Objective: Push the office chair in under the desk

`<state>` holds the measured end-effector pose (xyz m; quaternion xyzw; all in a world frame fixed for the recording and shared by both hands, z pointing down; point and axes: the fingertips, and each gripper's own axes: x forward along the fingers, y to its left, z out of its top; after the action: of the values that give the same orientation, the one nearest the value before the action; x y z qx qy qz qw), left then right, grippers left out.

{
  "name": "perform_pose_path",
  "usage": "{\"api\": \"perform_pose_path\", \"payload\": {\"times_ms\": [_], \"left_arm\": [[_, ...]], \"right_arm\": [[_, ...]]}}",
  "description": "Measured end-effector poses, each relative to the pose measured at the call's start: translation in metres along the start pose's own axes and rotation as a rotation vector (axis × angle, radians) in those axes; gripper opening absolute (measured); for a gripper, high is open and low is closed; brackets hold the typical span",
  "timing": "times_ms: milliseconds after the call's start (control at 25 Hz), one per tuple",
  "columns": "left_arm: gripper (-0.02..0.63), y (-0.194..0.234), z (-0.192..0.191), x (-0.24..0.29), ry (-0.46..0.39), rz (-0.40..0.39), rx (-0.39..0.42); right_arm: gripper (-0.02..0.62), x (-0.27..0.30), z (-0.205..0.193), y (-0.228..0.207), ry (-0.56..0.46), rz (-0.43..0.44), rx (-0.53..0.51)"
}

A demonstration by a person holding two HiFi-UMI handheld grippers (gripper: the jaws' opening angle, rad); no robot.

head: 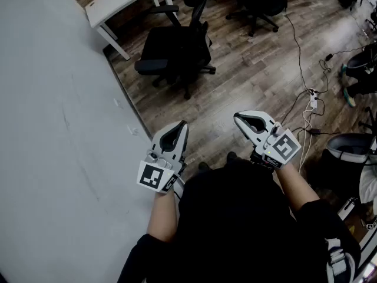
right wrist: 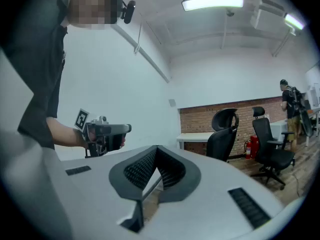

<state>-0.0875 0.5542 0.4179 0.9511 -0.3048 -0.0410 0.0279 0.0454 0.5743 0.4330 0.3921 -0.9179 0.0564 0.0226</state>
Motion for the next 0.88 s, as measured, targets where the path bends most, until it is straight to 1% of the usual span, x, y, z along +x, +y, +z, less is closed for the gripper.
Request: {"api": "perform_pose_path", "payload": {"times_ms": [120,320,480,600,680,760,800,880], "left_arm": [[0.017,-0.003,-0.007,0.026,0.012,-0.009,0.002],[0.017,-0.018,-0.022,0.036,0.043,-0.025,0.000],[0.017,-0.021,-0.013,0.038,0.041,-0.020,0.010],[0.017,-0.027,-0.014,0.046,0.068,-0.033,-0.001],[0.017,-0.032,-0.015,0.053,0.062,-0.045,0.000],[0.017,-0.041,-0.012,0.065,0.051,-0.065,0.005],[0.017,-0.047,-0.010,0.072,0.051,-0.077,0.004],[0.017,-0.056,-0.008,0.087,0.057,-0.100,0.001]], "right_arm": [[0.006,-0.005,-0.012,-0.030,0.029,-0.024,-0.022],[0.006,-0.015,-0.021,-0.039,0.021,-0.028,-0.015],[0.006,-0.019,-0.020,-0.042,0.024,-0.010,-0.030],[0.006,-0.027,-0.014,-0.045,-0.001,0.009,-0.036],[0.006,-0.034,-0.014,-0.049,0.009,0.009,-0.051],[0.006,-0.043,-0.009,-0.052,-0.006,0.014,-0.053],[0.006,-0.049,-0.007,-0.056,-0.017,0.011,-0.051],[0.006,-0.061,-0.008,-0.070,0.003,-0.021,-0.045]]}}
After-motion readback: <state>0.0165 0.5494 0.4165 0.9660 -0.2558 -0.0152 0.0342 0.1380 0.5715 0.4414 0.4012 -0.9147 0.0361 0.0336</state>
